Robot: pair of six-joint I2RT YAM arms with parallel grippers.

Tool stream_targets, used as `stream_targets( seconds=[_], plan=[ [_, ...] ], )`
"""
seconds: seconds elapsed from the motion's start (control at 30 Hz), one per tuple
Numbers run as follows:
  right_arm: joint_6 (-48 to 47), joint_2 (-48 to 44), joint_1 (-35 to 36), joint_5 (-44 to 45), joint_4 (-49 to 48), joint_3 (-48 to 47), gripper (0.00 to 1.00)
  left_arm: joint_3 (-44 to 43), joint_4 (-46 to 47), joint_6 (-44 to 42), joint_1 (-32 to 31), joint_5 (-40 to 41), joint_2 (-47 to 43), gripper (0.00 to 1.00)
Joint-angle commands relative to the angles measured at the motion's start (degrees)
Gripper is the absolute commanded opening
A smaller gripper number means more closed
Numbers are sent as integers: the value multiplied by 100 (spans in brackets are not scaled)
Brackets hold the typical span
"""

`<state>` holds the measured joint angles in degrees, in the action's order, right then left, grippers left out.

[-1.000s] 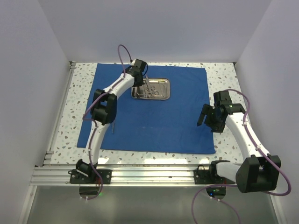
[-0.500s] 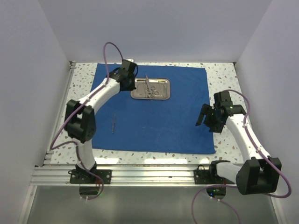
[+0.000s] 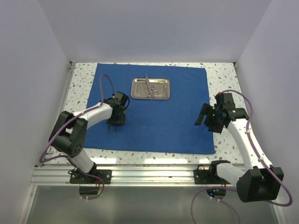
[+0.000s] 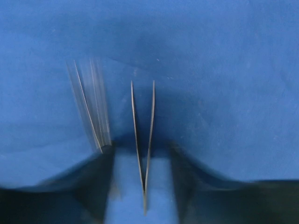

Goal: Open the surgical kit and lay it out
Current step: Place the medical item in the surgical kit, then pick up the medical item from the container.

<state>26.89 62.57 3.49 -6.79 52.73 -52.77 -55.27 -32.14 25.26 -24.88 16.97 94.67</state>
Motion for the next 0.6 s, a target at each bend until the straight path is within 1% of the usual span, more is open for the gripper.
stream_targets(
  seconds=[0.0,0.03,0.07,0.1,0.13,0.17,0.2,0.27,0.3,0.33,0.37,0.4,0.43,0.47,0.5,0.53,0.57],
  plan=[
    [-114,-209,21,-191,18,65,78,-185,560,41,-25,271,-353,65],
    [-106,-236,21,-191,18,74,78,-273,560,32,-25,306,-397,70],
    [-106,-262,21,-191,18,83,78,-405,560,-11,-25,333,-388,77],
    [-106,-280,29,-183,9,92,78,-737,551,-29,-25,385,-353,79],
    [-97,-323,21,-165,27,92,78,-940,542,-82,-25,377,-196,80],
    [-97,-324,21,-156,27,92,78,-1177,525,-117,-25,360,-64,78],
    [-88,-341,21,-148,36,83,78,-1693,446,-135,-25,325,76,76],
    [-70,-342,21,-104,62,57,78,-2275,367,-179,-25,246,656,72],
    [-62,-342,29,-86,114,39,78,-2861,245,-161,-25,202,866,71],
    [-62,-342,21,-60,132,4,78,-3154,191,-144,-25,184,1295,68],
    [-44,-350,21,-25,150,-13,78,-3705,95,-135,-25,97,1508,68],
    [-35,-350,29,-7,228,-57,78,-3963,68,-126,-17,52,1910,67],
    [-26,-368,29,28,255,-75,78,-4209,33,-117,-25,17,2115,65],
    [-18,-385,21,80,281,-110,78,-4699,-63,-74,-25,-1,2317,65],
    [-9,-412,21,125,386,-163,78,-4948,-116,-65,-25,-10,2710,64],
    [0,-429,21,168,422,-180,78,-5185,-178,-56,-25,-10,2914,63],
    [26,-456,29,204,457,-198,78,-5657,-274,-47,-25,-27,3108,63]
  ],
)
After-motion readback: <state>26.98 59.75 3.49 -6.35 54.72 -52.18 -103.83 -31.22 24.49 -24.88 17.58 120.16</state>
